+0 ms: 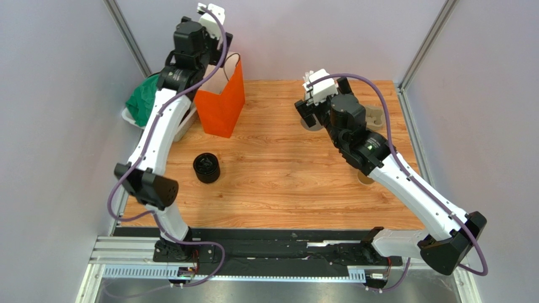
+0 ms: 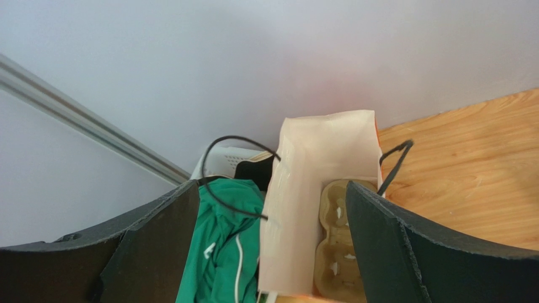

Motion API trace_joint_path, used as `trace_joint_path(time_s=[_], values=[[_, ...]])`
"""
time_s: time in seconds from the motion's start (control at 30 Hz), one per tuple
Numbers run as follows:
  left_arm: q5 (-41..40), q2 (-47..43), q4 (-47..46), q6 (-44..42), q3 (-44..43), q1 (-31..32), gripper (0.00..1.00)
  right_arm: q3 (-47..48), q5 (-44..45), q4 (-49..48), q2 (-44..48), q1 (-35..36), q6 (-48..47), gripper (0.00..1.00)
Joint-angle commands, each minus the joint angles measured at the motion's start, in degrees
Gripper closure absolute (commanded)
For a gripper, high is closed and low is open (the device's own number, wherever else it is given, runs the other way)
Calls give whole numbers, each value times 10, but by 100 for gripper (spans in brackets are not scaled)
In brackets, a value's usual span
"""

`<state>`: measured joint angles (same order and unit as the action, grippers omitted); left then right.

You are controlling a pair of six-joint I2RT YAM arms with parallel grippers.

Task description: Pack the takeout coffee

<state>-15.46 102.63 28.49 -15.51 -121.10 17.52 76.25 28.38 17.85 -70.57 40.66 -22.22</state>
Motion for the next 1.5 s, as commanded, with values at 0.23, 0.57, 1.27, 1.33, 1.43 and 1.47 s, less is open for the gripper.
trace_joint_path(time_s=[0.23, 0.57, 1.27, 1.33, 1.43, 1.47], values=[[112, -279, -43, -36, 296, 1, 5, -15, -74, 50, 87, -32, -23, 3], [225, -447, 137, -130, 430, 1, 4, -63, -160, 200, 138, -227, -4, 11], [257, -698, 202, -59, 648, -13, 2, -184, -249, 275, 159, -335, 45, 46], [260, -694, 199, -56, 644, -16, 2, -193, -246, 270, 162, -335, 44, 48], [273, -684, 195, -51, 640, -23, 2, -197, -240, 266, 155, -335, 45, 52], [275, -684, 194, -51, 640, -25, 2, -197, -239, 266, 153, -335, 46, 55]])
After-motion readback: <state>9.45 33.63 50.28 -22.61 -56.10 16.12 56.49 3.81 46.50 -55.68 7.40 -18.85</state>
